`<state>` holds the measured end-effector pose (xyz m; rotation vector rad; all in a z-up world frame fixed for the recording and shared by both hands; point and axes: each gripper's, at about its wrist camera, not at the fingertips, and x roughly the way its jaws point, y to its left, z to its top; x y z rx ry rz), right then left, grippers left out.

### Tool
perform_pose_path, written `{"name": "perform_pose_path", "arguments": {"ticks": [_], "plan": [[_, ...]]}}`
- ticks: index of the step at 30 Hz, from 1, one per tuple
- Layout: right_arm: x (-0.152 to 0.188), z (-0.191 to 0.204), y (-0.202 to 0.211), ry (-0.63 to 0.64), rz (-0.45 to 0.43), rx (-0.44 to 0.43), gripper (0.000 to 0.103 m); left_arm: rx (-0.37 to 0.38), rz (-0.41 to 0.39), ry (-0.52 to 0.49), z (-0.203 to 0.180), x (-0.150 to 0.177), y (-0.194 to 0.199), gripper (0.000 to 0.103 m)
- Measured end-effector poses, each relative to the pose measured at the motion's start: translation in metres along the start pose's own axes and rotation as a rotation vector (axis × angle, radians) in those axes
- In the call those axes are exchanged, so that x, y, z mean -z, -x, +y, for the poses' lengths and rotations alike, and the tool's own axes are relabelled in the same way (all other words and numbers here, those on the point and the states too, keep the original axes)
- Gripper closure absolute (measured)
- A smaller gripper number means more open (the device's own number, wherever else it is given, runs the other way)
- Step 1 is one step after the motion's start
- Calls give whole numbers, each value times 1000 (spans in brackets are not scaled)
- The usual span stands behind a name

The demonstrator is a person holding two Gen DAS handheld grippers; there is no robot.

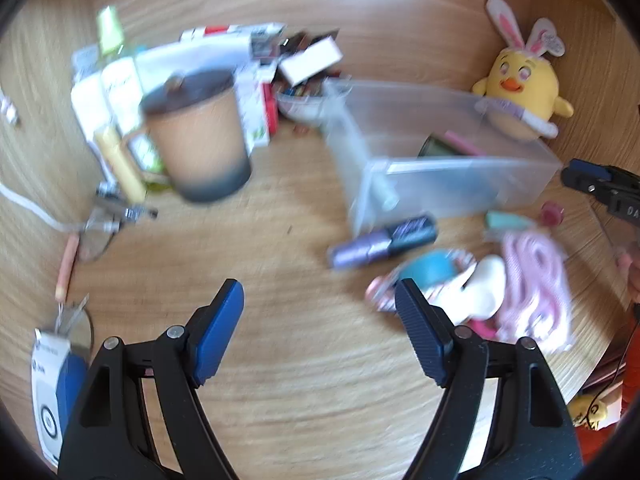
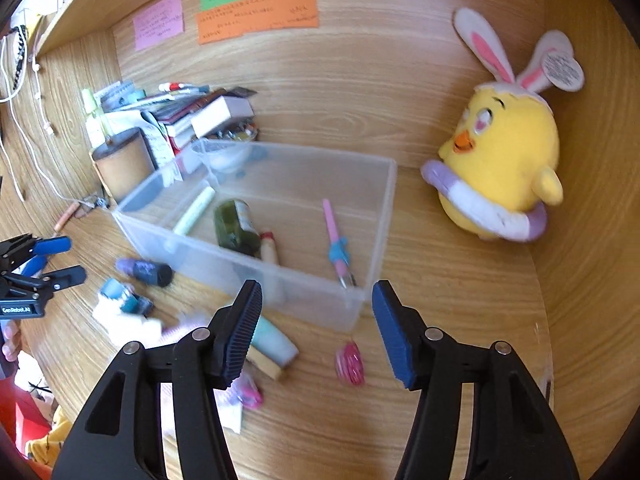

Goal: Organize objects
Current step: 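Grasp the braided bracelet with the left tool while the right tool grasps the pink compact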

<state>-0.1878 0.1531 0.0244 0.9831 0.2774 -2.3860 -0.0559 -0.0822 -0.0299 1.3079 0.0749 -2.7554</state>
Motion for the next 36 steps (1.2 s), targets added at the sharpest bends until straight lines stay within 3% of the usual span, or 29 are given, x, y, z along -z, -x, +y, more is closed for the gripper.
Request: {"name": "perform_pose_path", "arguments": {"ticks": [8, 26, 29, 31, 36], "plan": [[18, -15, -11, -48, 63, 12, 49, 9, 83, -44, -4, 15, -27, 31], [31, -26, -49, -73, 173, -7, 49, 65, 8, -103, -31, -9, -33, 62], [31, -26, -52, -61, 180, 1, 60, 83, -19, -103, -32, -13, -32, 67], [31, -27, -54, -57, 191, -3, 76, 85, -23, -103, -34, -16, -32, 68], [32, -28, -52, -65, 173, -7, 88, 98, -20, -108, -39, -24, -37, 68]]}}
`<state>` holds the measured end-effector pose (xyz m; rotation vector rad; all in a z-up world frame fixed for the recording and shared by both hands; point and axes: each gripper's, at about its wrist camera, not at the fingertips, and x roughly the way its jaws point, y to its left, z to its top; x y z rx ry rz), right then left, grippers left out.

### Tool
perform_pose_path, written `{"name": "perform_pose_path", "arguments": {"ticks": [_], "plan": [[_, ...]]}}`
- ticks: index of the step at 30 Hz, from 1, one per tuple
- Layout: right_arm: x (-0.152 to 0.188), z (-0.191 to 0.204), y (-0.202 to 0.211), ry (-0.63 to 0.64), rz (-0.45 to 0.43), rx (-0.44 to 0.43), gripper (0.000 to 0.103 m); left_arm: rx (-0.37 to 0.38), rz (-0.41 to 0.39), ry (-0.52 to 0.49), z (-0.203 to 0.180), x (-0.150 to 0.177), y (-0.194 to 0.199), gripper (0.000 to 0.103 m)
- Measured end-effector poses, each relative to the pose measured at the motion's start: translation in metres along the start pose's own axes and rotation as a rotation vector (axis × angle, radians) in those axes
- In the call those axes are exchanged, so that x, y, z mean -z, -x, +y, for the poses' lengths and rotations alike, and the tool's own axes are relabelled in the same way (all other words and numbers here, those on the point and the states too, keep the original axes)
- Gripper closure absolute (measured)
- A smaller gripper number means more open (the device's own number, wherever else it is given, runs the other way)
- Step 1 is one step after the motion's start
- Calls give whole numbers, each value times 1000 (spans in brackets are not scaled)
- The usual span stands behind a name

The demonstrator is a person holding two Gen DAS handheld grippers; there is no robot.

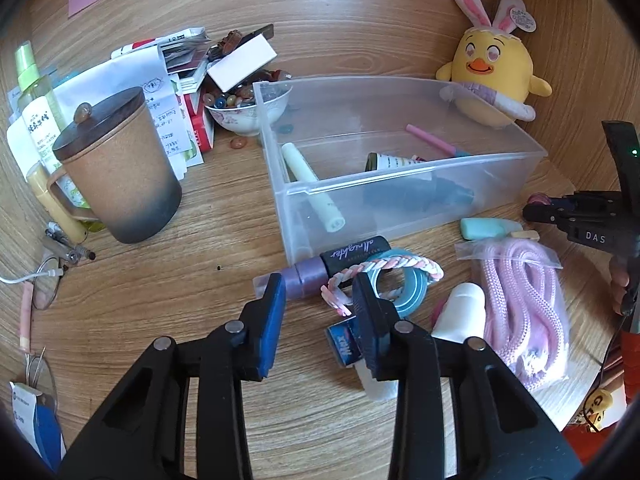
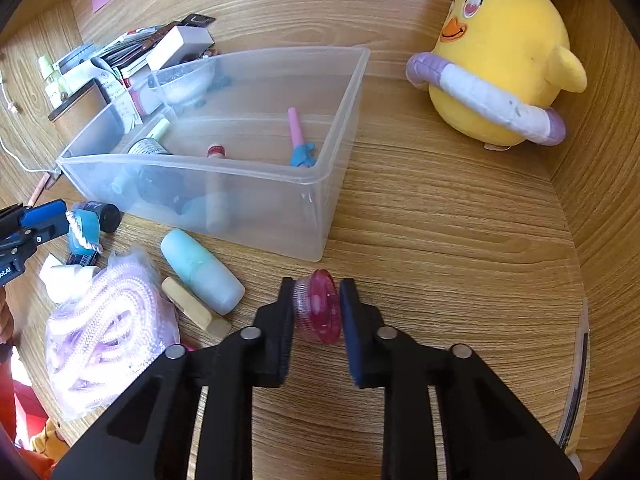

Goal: Organize objects
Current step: 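Grasp the braided bracelet with the left tool while the right tool grasps the pink compact, then drop the braided bracelet into the clear box with the left tool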

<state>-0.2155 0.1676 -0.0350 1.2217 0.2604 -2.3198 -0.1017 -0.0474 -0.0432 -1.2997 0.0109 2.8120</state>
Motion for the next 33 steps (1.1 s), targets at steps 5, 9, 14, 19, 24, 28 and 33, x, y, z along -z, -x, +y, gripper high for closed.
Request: {"name": "perform_pose_path", "arguments": {"ticks": [5, 9, 14, 19, 24, 28, 33], "plan": [[3, 1, 5, -9, -13, -15, 89, 17, 44, -1, -3, -1, -12, 73], [6, 4, 8, -4, -24, -22, 89, 26, 55, 16, -5, 1, -12, 86], [6, 8, 13, -2, -43, -41, 89, 19, 52, 38, -3, 4, -11, 97], [6, 11, 22, -6, -66, -53, 89, 6, 14, 58, -2, 3, 4, 100], [3, 13, 34, -11, -101, -70, 91, 0, -38, 66, -2, -3, 23, 100], [-2, 16, 45, -9, -136, -86, 91, 8, -76, 76, -1, -9, 36, 100], [-6, 24, 53, 7, -170, -97, 91, 15, -116, 86, -2, -19, 47, 100]]}}
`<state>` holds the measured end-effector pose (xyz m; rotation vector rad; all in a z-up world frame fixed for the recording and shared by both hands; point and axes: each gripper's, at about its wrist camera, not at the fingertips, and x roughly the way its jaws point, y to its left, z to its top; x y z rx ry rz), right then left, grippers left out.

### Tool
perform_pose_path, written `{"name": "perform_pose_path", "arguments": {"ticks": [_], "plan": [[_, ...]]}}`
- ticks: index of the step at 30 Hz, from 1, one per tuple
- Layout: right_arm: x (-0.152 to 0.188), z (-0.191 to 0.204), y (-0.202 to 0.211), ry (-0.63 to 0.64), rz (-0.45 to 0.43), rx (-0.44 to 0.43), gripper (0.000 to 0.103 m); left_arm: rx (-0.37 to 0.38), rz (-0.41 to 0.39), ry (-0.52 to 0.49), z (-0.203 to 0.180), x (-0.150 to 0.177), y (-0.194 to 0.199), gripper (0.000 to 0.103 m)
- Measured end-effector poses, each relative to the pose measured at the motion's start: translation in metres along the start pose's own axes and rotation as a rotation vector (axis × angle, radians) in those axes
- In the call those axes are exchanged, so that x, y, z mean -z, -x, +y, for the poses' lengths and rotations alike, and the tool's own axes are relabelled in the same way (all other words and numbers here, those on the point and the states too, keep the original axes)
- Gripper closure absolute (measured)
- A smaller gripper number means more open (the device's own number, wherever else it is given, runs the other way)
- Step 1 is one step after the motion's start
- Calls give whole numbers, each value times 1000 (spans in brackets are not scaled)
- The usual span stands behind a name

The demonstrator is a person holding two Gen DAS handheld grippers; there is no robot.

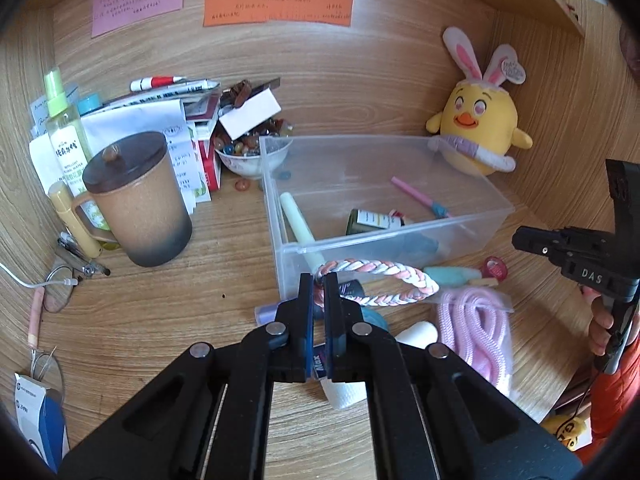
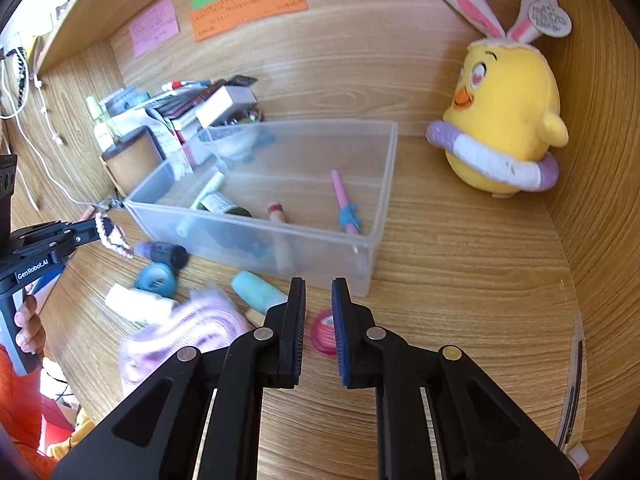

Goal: Organize objects
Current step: 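Drop the braided bracelet into the clear box with the left tool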

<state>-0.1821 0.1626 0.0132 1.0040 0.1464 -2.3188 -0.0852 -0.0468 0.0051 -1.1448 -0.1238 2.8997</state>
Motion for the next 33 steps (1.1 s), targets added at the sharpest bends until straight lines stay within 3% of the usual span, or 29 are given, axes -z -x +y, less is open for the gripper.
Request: {"name": "perform_pose_path", "arguments": {"ticks": [5, 10, 14, 33], "plan": [[3, 4, -5, 23, 26, 7, 90, -2, -45, 11, -1, -16, 6, 100], [13, -4, -21, 31, 86, 67, 73, -13, -64, 39, 1, -34, 3, 100], [18, -13, -38, 25, 132, 91, 73, -15, -56, 61, 4, -46, -7, 100], [32, -10, -26, 17, 156, 24, 70, -85, 92, 18, -7, -66, -80, 100]]}}
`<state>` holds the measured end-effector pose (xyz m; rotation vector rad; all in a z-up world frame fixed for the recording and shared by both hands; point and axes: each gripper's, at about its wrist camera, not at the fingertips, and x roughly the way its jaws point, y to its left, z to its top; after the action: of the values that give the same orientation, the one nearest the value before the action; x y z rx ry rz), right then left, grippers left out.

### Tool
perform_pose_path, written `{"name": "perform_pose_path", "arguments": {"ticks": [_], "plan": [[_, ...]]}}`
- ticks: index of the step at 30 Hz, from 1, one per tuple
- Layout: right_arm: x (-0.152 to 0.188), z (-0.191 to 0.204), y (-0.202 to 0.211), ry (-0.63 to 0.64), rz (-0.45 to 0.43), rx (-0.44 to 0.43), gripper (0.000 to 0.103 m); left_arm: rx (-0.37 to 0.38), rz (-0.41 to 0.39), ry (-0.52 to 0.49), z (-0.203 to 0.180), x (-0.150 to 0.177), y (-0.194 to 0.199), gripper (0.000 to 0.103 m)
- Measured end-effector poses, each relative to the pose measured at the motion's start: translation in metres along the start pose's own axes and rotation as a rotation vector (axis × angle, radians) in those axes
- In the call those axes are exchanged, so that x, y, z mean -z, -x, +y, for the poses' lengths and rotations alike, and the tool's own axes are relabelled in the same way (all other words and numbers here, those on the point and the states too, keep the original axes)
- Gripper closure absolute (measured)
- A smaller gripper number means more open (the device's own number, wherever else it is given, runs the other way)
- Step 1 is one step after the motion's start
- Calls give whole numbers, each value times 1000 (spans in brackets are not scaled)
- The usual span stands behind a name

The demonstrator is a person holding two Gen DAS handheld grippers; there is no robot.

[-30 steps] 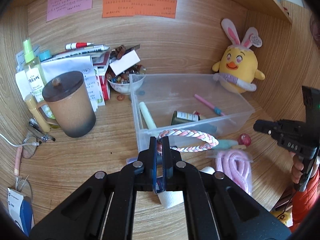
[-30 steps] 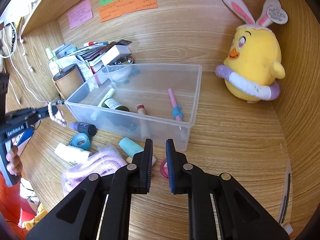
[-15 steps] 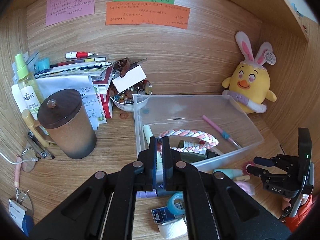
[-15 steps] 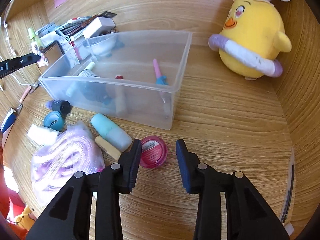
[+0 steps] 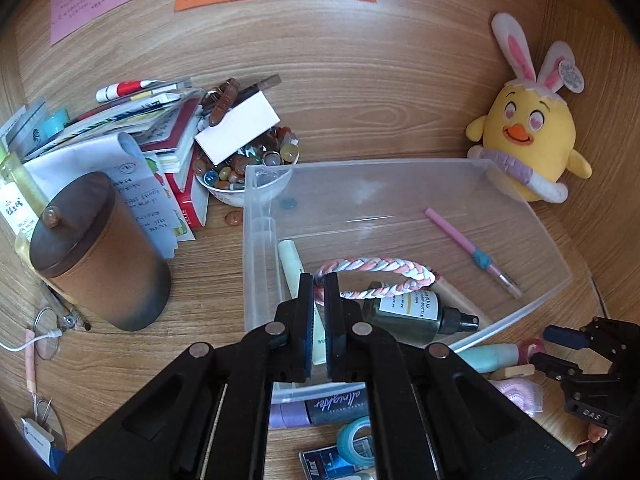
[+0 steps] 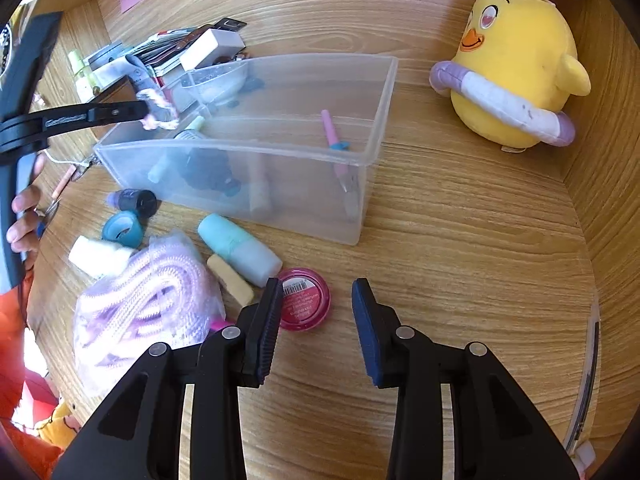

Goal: Organize objects
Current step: 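Drop the braided bracelet into the clear box with the left tool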

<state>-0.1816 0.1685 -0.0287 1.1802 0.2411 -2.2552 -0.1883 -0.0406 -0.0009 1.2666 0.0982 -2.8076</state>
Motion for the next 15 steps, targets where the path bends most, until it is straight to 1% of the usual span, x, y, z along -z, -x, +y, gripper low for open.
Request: {"name": "perform_pose_path", "arguments": {"ticks": [5, 9, 11, 13, 15], "plan": [[3, 9, 3, 36, 3, 1, 69, 2, 38, -5, -4, -1, -14, 100], [3, 11, 6, 34, 5, -35, 69, 14, 62, -12, -7, 0, -21, 100], [4, 11, 9, 22, 4, -64, 65, 11, 62, -21, -9, 1, -20, 99], [6, 13, 10, 26, -1, -66, 58, 26, 70, -31, -11, 2, -18, 98], [9, 16, 12, 42, -6, -63, 57, 37, 67, -42, -13, 4, -14, 93]]}}
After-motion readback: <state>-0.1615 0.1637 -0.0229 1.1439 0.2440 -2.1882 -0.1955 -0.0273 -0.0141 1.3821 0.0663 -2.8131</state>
